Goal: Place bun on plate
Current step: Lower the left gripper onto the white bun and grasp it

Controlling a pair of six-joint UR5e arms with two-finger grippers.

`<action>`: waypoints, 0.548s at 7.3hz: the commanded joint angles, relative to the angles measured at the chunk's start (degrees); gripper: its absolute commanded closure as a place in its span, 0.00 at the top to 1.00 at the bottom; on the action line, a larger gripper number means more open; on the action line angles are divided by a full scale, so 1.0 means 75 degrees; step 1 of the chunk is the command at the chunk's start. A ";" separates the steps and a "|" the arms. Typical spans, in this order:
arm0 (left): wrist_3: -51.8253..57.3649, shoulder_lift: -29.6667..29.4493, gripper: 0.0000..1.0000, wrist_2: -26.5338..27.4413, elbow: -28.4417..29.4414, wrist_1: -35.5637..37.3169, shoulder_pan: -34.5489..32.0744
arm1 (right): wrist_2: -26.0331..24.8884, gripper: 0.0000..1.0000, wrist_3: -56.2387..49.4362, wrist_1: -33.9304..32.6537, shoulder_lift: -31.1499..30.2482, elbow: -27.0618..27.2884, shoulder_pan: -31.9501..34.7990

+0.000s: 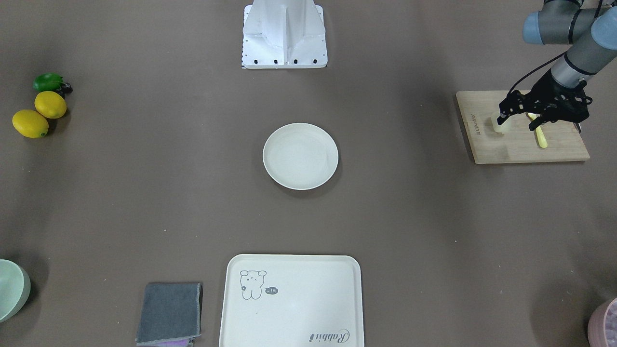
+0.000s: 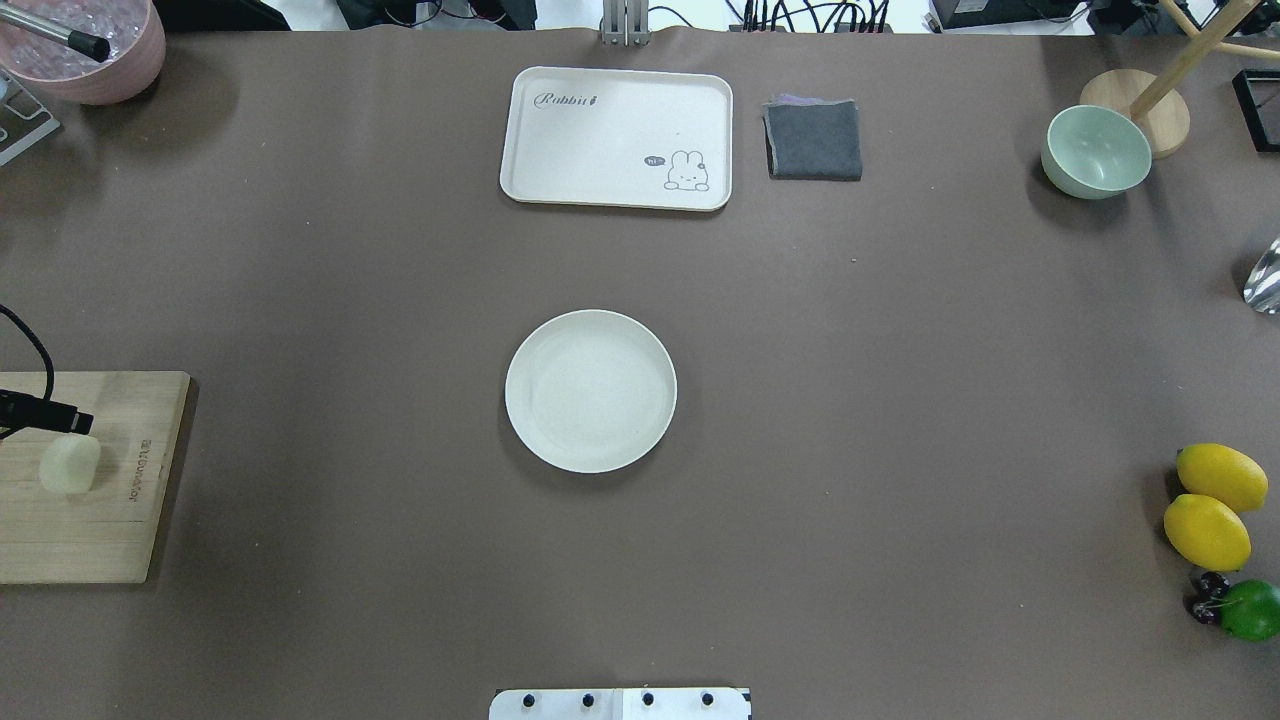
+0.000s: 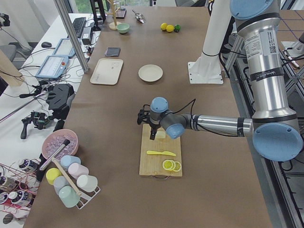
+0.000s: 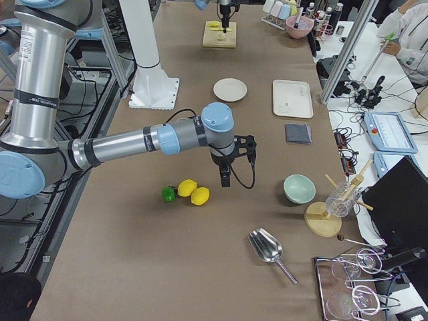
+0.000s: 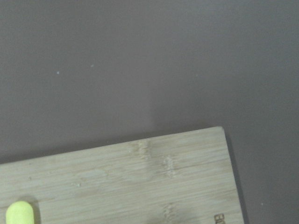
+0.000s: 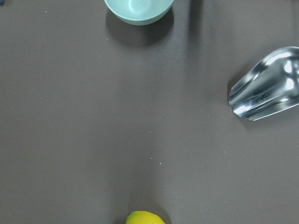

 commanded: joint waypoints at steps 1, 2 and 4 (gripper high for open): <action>-0.0981 0.0027 0.98 0.0882 0.0188 -0.0490 0.1047 | -0.0067 1.00 -0.0327 -0.0094 -0.0163 -0.0059 0.0227; -0.0948 0.0037 0.97 0.0896 0.0189 -0.0503 0.1062 | -0.0079 1.00 -0.0513 -0.0094 -0.0164 -0.0117 0.0262; -0.0866 0.0072 0.89 0.0896 0.0224 -0.0503 0.1063 | -0.0079 1.00 -0.0538 -0.0094 -0.0152 -0.0176 0.0274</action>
